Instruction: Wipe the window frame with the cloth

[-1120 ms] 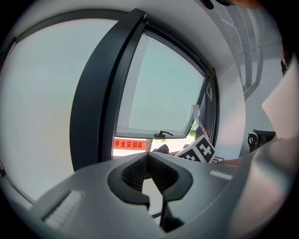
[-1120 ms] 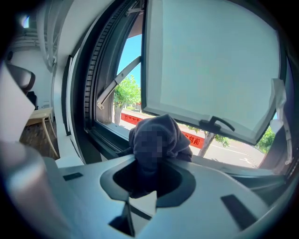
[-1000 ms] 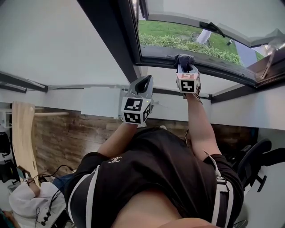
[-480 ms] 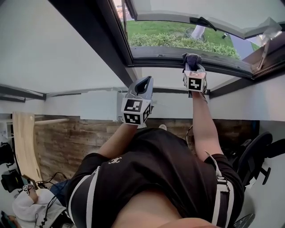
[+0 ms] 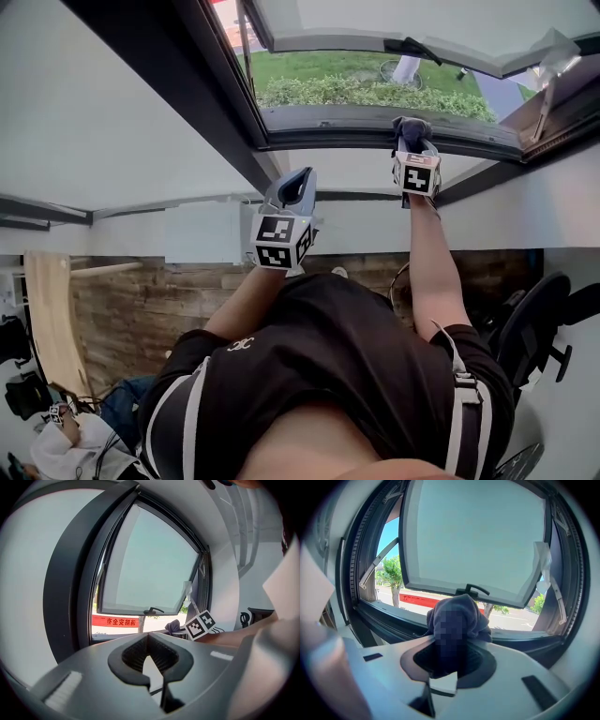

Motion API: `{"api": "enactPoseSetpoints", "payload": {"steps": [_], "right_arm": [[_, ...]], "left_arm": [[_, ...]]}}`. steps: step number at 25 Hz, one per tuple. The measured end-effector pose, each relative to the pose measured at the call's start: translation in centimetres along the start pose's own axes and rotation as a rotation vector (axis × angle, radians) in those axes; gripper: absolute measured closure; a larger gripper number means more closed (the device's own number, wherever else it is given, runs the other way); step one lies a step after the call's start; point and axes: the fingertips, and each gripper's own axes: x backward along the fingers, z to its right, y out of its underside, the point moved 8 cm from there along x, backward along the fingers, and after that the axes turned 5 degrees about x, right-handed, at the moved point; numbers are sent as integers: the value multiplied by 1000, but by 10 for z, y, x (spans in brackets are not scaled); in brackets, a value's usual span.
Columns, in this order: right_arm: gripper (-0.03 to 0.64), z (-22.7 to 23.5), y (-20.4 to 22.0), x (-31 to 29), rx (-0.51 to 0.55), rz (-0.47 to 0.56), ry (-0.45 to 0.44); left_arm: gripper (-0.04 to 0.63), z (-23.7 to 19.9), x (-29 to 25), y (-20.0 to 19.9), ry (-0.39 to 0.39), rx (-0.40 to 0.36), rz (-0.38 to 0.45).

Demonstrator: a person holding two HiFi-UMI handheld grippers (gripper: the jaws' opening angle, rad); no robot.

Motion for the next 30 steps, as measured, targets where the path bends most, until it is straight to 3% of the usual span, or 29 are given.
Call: {"api": "enactPoseSetpoints", "payload": {"steps": [30], "right_arm": [[528, 119, 37, 7, -122, -77, 196]], "left_arm": [[586, 14, -6, 5, 6, -13, -26]]}}
